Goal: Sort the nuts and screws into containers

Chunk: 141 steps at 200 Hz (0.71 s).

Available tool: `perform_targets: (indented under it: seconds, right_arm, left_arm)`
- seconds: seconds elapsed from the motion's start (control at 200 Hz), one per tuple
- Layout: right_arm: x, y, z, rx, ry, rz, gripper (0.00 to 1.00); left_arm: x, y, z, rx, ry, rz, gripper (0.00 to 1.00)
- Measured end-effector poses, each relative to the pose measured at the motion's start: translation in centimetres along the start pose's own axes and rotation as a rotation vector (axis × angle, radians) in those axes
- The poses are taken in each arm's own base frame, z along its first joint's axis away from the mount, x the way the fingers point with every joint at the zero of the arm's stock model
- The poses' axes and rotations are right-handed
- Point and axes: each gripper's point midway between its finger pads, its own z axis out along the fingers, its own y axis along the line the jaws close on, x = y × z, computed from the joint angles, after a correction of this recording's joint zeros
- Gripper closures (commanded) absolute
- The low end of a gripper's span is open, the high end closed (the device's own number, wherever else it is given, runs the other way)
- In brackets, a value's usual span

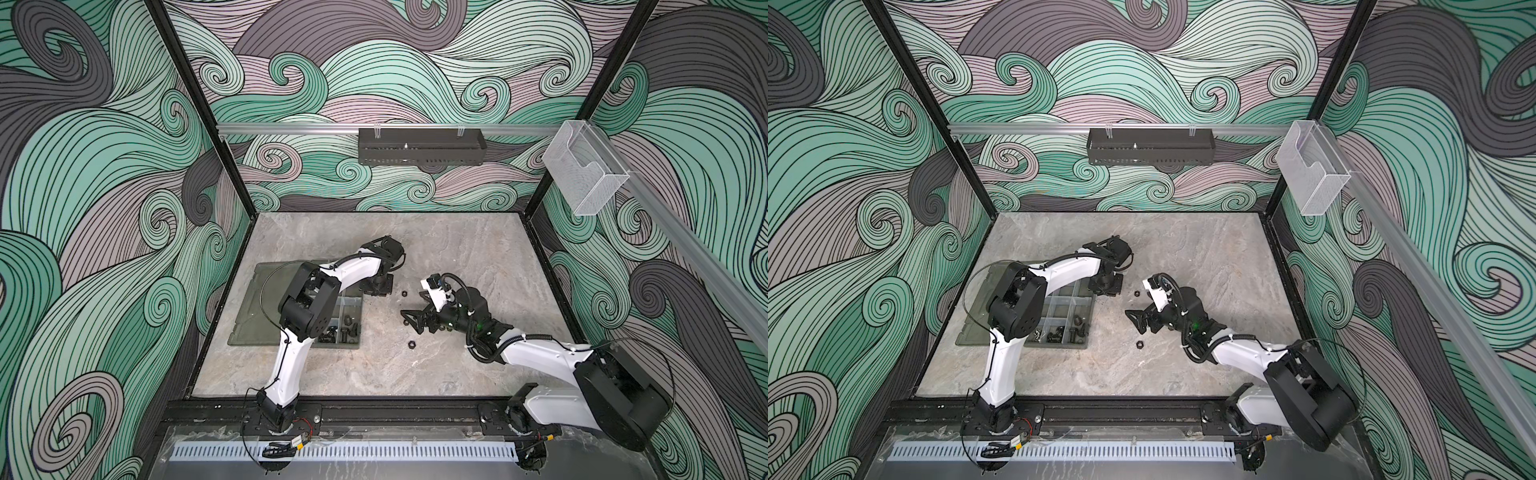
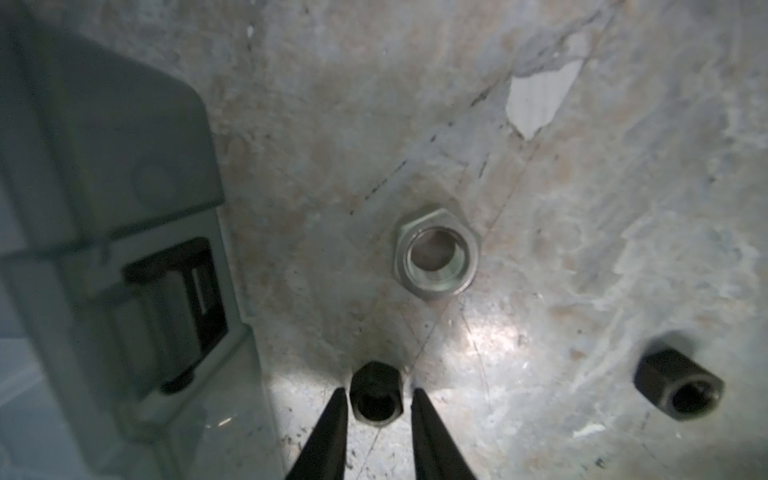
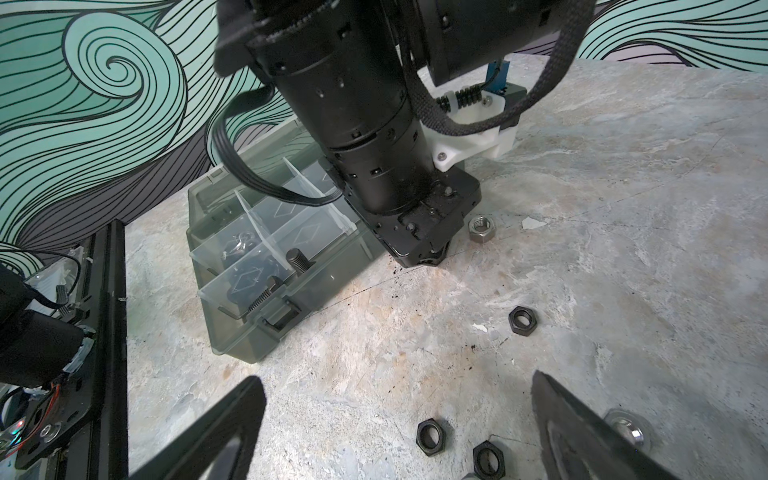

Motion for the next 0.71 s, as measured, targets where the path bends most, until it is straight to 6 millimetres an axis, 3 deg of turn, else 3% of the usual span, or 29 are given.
perform_targets:
  seconds: [0.705]
  right_arm:
    - [0.01, 0.02, 0.00, -0.001, 0.001, 0.000, 0.01]
  left_arm:
    - [0.13, -0.77, 0.51, 0.036, 0.014, -0.010, 0.83]
